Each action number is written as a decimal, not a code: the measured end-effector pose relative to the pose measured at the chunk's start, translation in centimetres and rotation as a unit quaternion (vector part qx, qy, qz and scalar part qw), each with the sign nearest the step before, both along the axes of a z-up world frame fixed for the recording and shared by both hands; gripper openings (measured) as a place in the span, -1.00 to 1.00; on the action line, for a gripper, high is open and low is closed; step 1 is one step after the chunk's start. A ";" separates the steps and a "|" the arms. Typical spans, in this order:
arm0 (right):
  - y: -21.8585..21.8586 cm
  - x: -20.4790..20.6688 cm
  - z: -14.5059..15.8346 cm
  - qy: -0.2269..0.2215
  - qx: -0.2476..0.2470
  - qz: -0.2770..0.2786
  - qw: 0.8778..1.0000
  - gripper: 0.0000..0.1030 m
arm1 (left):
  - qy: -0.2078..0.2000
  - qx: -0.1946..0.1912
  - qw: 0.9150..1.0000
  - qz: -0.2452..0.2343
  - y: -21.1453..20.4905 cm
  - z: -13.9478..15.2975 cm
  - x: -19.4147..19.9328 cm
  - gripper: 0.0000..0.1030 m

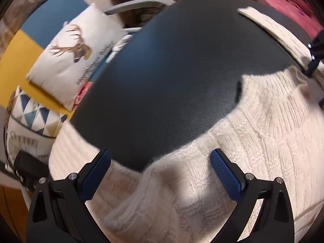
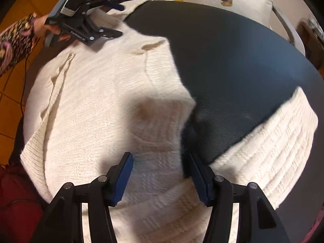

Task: Fold clothes
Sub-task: 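Grasp the sweater shoulders with both tools and lift it up off the table, then lower the lifted sweater back onto the table with both tools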

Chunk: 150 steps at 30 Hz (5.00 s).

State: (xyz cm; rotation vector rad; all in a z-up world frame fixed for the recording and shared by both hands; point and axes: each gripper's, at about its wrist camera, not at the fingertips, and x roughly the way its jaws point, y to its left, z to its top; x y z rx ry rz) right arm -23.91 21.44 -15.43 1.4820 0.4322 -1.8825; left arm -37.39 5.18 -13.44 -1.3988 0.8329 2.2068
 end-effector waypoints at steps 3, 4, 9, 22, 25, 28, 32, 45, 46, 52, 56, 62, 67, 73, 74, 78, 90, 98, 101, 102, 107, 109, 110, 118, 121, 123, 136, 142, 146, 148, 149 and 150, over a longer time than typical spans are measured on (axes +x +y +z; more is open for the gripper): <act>-0.8 0.2 0.1 0.011 0.011 0.002 1.000 0.07 | -0.040 0.033 0.998 0.022 -1.2 -0.1 -1.2 0.95; -0.9 0.2 0.1 0.009 0.010 0.005 1.000 0.04 | -0.053 0.042 0.997 0.028 -1.4 -0.2 -1.4 0.95; -1.3 0.3 0.2 -0.001 -0.001 0.025 1.000 0.07 | -0.087 0.047 0.995 0.007 -1.9 -0.3 -1.2 0.95; -4.4 2.1 0.9 0.062 0.015 0.012 0.998 -0.80 | -0.088 0.054 0.994 -0.032 -1.0 0.7 2.7 -0.25; -4.3 2.5 1.1 0.077 0.005 -0.020 0.997 -0.81 | -0.051 0.040 0.998 -0.021 -0.3 1.0 4.6 -0.63; -4.1 2.9 1.3 0.090 -0.006 -0.052 0.995 -0.81 | -0.023 0.045 0.999 0.007 -0.8 1.5 5.9 -0.74; -2.4 3.3 1.6 0.096 -0.035 -0.106 0.989 -0.82 | 0.018 0.087 0.994 0.056 -2.3 3.1 7.9 -0.77; 5.0 5.6 5.1 0.119 -0.152 -0.266 0.944 -0.83 | 0.111 0.279 0.942 0.151 -6.6 10.2 14.7 -0.79; 5.5 5.9 6.2 0.127 -0.161 -0.273 0.940 -0.83 | 0.124 0.295 0.934 0.158 -6.8 11.0 15.7 -0.79; 5.4 8.0 12.5 0.206 -0.190 -0.284 0.917 -0.83 | 0.223 0.401 0.862 0.217 -8.6 14.9 19.5 -0.79; 5.1 9.3 18.1 0.269 -0.210 -0.269 0.901 -0.83 | 0.280 0.443 0.821 0.227 -8.7 17.9 23.1 -0.79; 3.8 11.8 26.5 0.364 -0.261 -0.249 0.859 -0.83 | 0.343 0.496 0.769 0.210 -10.0 23.6 28.0 -0.79; 3.1 13.9 32.2 0.425 -0.284 -0.236 0.827 -0.83 | 0.380 0.522 0.738 0.197 -11.1 27.9 31.0 -0.79; 2.1 15.2 34.9 0.441 -0.293 -0.227 0.817 -0.83 | 0.406 0.526 0.725 0.182 -11.4 30.6 32.9 -0.79; 1.9 15.3 35.0 0.442 -0.294 -0.226 0.817 -0.83 | 0.409 0.527 0.722 0.182 -11.6 31.0 33.1 -0.79; 0.9 15.8 35.4 0.450 -0.296 -0.218 0.814 -0.83 | 0.414 0.534 0.714 0.185 -12.5 32.3 34.0 -0.79; -1.6 19.5 40.4 0.514 -0.323 -0.178 0.774 -0.83 | 0.485 0.519 0.686 0.157 -13.9 39.5 38.2 -0.81; -3.1 22.0 43.2 0.552 -0.324 -0.157 0.752 -1.00 | 0.549 0.443 0.698 0.129 -12.6 42.9 42.1 -0.84; -3.9 20.6 42.2 0.531 -0.309 -0.141 0.776 -1.00 | 0.502 0.424 0.735 0.166 -12.6 39.2 39.9 -0.82; -4.6 19.6 41.0 0.505 -0.298 -0.126 0.800 -1.00 | 0.481 0.420 0.746 0.188 -12.9 37.2 38.8 -0.78; -7.5 15.4 30.9 0.337 -0.249 -0.056 0.906 -0.79 | 0.301 0.468 0.762 0.331 -16.5 22.2 33.5 -0.66; -8.2 15.0 26.7 0.277 -0.240 -0.031 0.930 -0.59 | 0.242 0.492 0.749 0.373 -17.7 16.8 33.0 -0.66; -8.5 14.8 24.6 0.244 -0.235 -0.017 0.941 -0.59 | 0.226 0.490 0.747 0.388 -18.1 14.7 33.0 -0.66; -12.1 12.6 2.1 0.096 0.067 0.040 0.992 -0.44 | 0.136 0.377 0.821 0.407 -15.0 3.2 30.5 -0.66; -10.0 11.3 1.0 0.083 -0.012 -0.014 0.996 -0.39 | 0.120 0.374 0.821 0.415 -14.7 1.0 30.2 -0.66; -10.5 11.5 0.9 0.097 0.000 -0.005 0.995 -0.39 | 0.122 0.356 0.830 0.413 -14.3 0.0 29.9 -0.66; -16.8 3.6 -0.5 0.207 0.077 -0.028 0.975 -0.52 | 0.134 0.371 0.823 0.408 -15.8 2.2 24.4 -0.66; -16.6 -4.6 -0.6 0.228 0.091 -0.091 0.965 -0.52 | 0.117 0.393 0.801 0.436 -19.5 4.1 17.4 -0.66; -16.4 -9.6 -0.1 0.246 0.111 -0.117 0.956 -0.52 | 0.147 0.390 0.823 0.387 -20.1 8.0 16.8 -0.66; -16.2 -11.9 -0.1 0.251 0.118 -0.134 0.951 -0.52 | 0.161 0.377 0.837 0.363 -19.7 9.7 17.9 -0.66; -15.8 -12.7 0.1 0.249 0.116 -0.140 0.951 -0.51 | 0.169 0.373 0.844 0.348 -19.4 10.6 19.0 -0.66; -15.3 -13.4 0.4 0.245 0.111 -0.147 0.952 -0.45 | 0.175 0.367 0.847 0.341 -19.0 11.1 19.5 -0.66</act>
